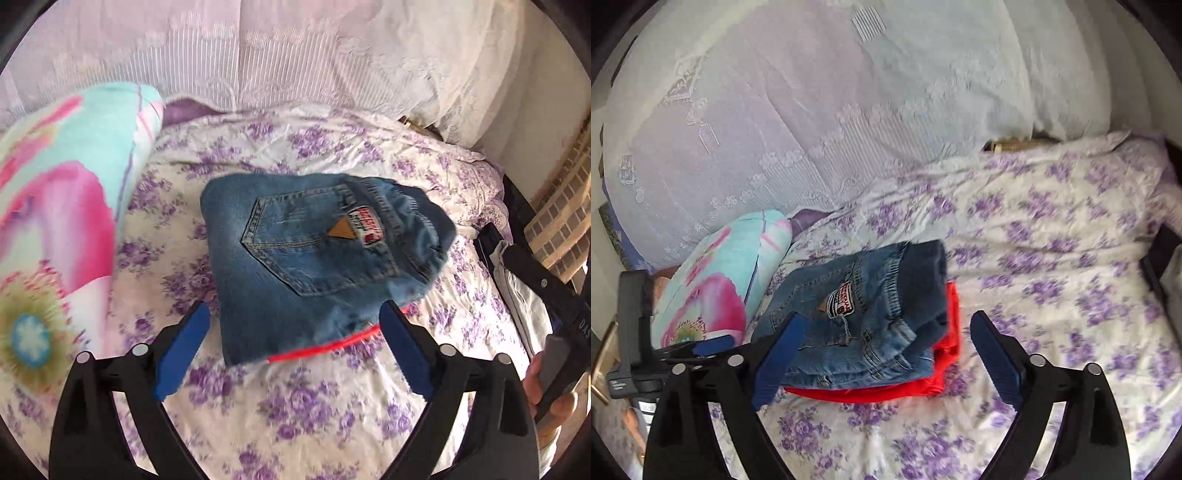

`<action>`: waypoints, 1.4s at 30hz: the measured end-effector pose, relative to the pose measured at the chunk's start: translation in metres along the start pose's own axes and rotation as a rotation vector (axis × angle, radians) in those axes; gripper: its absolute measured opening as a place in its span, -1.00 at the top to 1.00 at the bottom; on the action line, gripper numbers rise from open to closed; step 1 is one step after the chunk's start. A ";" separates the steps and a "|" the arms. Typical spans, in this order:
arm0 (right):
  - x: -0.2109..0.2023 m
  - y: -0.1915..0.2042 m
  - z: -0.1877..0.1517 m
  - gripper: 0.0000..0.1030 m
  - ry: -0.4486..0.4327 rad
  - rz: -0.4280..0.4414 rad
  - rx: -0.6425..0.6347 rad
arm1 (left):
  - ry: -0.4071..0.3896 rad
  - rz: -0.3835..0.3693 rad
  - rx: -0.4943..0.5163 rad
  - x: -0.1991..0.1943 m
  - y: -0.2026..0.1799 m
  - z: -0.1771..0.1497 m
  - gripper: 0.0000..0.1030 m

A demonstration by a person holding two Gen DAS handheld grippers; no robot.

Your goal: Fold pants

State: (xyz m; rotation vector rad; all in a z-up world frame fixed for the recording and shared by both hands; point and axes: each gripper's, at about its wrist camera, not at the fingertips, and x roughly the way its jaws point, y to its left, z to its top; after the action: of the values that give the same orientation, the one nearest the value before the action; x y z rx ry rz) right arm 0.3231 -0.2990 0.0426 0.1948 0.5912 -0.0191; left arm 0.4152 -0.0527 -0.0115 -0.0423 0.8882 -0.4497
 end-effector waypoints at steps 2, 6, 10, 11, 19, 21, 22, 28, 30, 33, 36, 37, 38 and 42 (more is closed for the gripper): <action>-0.044 0.018 -0.014 -0.93 -0.013 -0.060 -0.081 | -0.059 0.021 0.033 -0.046 -0.016 -0.027 -0.90; -0.118 0.048 -0.070 -0.93 0.034 -0.127 -0.189 | -0.145 0.094 0.045 -0.131 -0.054 -0.097 -0.90; -0.177 0.066 -0.145 -0.93 0.029 -0.162 -0.211 | -0.235 0.234 0.033 -0.201 -0.087 -0.179 -0.90; -0.188 0.068 -0.159 -0.93 0.025 -0.170 -0.210 | -0.243 0.259 0.039 -0.214 -0.094 -0.197 -0.90; -0.247 0.055 -0.205 -0.93 -0.010 -0.174 -0.057 | -0.244 0.337 0.019 -0.262 -0.105 -0.276 -0.90; -0.253 0.056 -0.207 -0.93 -0.009 -0.205 -0.069 | -0.251 0.346 0.021 -0.266 -0.107 -0.279 -0.90; -0.255 0.057 -0.207 -0.93 -0.017 -0.222 -0.075 | -0.256 0.346 0.020 -0.268 -0.109 -0.281 -0.90; -0.265 0.061 -0.211 -0.93 -0.021 -0.220 -0.091 | -0.246 0.327 0.020 -0.269 -0.113 -0.285 -0.90; -0.267 0.062 -0.212 -0.93 -0.024 -0.216 -0.094 | -0.243 0.323 0.014 -0.270 -0.112 -0.286 -0.90; -0.268 0.064 -0.213 -0.93 -0.021 -0.202 -0.098 | -0.248 0.322 0.011 -0.273 -0.113 -0.286 -0.90; -0.269 0.069 -0.213 -0.93 -0.021 -0.198 -0.110 | -0.256 0.326 0.009 -0.276 -0.113 -0.287 -0.90; -0.270 0.070 -0.213 -0.93 -0.020 -0.195 -0.114 | -0.258 0.324 0.008 -0.277 -0.113 -0.287 -0.90; -0.271 0.071 -0.214 -0.93 -0.020 -0.193 -0.118 | -0.259 0.322 0.008 -0.278 -0.113 -0.287 -0.90; -0.274 0.077 -0.215 -0.93 -0.028 -0.187 -0.134 | -0.262 0.322 0.010 -0.279 -0.113 -0.287 -0.90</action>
State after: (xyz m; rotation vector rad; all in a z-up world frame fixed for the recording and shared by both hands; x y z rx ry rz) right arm -0.0170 -0.1934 0.0336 0.0087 0.5791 -0.1626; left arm 0.0057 -0.0021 0.0370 0.0498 0.6196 -0.1424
